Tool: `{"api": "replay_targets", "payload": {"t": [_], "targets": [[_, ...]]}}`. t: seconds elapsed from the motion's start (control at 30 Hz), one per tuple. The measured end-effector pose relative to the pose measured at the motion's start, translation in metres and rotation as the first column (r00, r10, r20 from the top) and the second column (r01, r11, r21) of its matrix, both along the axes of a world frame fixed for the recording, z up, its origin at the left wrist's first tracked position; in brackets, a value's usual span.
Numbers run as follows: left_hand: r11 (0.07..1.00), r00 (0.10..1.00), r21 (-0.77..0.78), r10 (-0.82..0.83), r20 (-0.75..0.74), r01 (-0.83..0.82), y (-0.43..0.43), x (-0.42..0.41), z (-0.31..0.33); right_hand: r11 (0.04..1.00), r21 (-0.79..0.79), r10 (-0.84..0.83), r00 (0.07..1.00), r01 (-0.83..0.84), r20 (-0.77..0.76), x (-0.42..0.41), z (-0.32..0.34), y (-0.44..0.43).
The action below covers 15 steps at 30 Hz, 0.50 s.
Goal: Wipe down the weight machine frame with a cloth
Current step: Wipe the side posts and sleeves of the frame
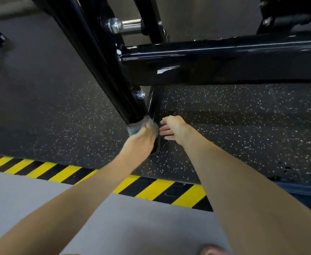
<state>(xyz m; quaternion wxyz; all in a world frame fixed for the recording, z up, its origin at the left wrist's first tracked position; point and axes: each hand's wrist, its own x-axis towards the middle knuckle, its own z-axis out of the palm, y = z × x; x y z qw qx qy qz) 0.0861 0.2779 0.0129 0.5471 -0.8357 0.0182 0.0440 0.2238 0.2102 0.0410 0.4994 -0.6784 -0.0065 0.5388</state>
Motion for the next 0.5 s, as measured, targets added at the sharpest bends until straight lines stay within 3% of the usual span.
{"api": "replay_targets", "payload": {"t": [0.07,0.1,0.23,0.3,0.33,0.43,0.5], "targets": [[0.998,0.976,0.02,0.063,-0.208,-0.06,-0.016,-0.001,-0.022,0.999,0.036,-0.003,1.0,0.003,-0.01,-0.004,-0.001,0.003],[0.997,0.974,0.014,0.075,-0.212,-0.074,-0.015,0.0,-0.019,0.999,0.046,-0.014,1.0,0.014,-0.008,-0.005,-0.002,0.005],[0.998,0.999,0.065,0.004,0.053,-0.007,0.012,0.004,0.021,0.989,0.036,-0.145,0.985,0.143,0.088,0.0,-0.008,0.018],[0.996,0.992,0.086,0.008,0.125,-0.019,0.011,0.008,0.021,0.989,0.072,-0.13,0.99,0.126,0.053,0.002,-0.009,0.019],[0.997,0.996,0.075,0.006,0.085,-0.013,0.006,0.011,0.017,0.991,0.084,-0.101,0.995,0.099,0.017,0.002,-0.009,0.018],[0.994,0.969,0.002,0.103,-0.225,-0.105,-0.019,0.006,-0.016,0.998,0.045,-0.042,0.999,0.041,0.026,0.002,-0.017,0.016],[0.995,0.974,-0.015,0.089,-0.207,-0.094,-0.015,0.01,-0.004,0.997,0.021,-0.077,0.994,0.075,0.072,0.003,-0.02,0.019]]}}
